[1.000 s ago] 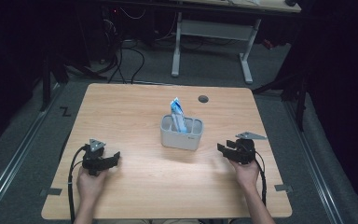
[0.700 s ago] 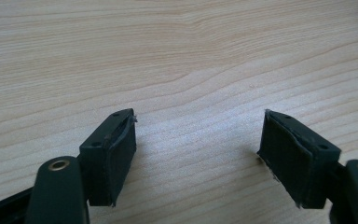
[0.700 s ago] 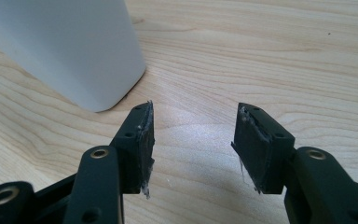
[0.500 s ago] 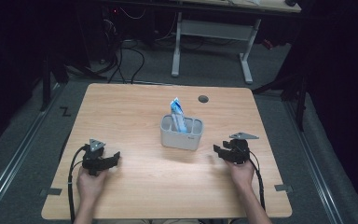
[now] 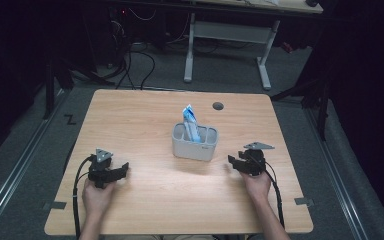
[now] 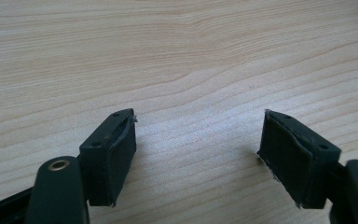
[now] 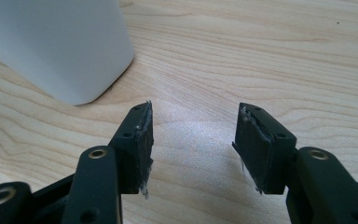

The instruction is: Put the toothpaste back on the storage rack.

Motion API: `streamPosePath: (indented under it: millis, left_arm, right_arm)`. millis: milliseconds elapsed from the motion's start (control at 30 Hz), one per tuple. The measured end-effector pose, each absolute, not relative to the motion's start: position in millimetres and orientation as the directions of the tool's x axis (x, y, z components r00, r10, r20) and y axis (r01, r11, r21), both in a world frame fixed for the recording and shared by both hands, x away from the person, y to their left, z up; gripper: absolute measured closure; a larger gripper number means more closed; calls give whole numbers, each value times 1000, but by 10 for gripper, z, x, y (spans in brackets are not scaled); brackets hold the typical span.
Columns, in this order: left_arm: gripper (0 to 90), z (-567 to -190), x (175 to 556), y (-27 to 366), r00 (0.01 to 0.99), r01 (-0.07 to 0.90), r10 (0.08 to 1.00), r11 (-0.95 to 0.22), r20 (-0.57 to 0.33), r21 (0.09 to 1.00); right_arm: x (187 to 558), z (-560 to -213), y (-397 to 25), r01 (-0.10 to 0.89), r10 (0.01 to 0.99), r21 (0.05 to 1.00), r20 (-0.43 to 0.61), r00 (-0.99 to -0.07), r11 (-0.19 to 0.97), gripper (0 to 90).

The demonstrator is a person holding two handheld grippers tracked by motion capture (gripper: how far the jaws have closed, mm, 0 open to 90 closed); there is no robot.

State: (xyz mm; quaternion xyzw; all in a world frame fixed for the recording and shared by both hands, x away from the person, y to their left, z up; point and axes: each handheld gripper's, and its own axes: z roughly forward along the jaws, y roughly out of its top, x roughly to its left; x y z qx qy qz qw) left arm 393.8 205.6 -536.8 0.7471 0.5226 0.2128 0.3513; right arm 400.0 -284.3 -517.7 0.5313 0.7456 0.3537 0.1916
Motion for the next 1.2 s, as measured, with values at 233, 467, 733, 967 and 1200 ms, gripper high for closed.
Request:
streamPosePath:
  millis: [233, 467, 733, 967, 1200]
  left_arm:
    - [273, -5367, 3938, 2058, 364, 632, 930, -207, -50, 747]
    - [273, -5368, 3938, 2059, 364, 631, 930, -206, -51, 748]
    - [273, -5368, 3938, 2059, 364, 631, 930, -206, -51, 748]
    - [273, -5368, 3938, 2059, 364, 631, 930, -206, -51, 748]
    - [273, -5368, 3938, 2060, 364, 632, 930, -206, -51, 748]
  right_arm:
    - [4015, -5214, -2812, 661, 930, 724, 75, -359, 197, 465]
    - [4034, -5247, -2788, 657, 931, 725, 60, -360, 207, 463]
    - [4047, -5278, -2764, 659, 933, 724, 59, -354, 204, 460]
    - [4061, -5286, -2738, 656, 933, 724, 45, -356, 215, 458]
    - [4062, -5293, -2735, 650, 934, 727, 35, -356, 221, 449]
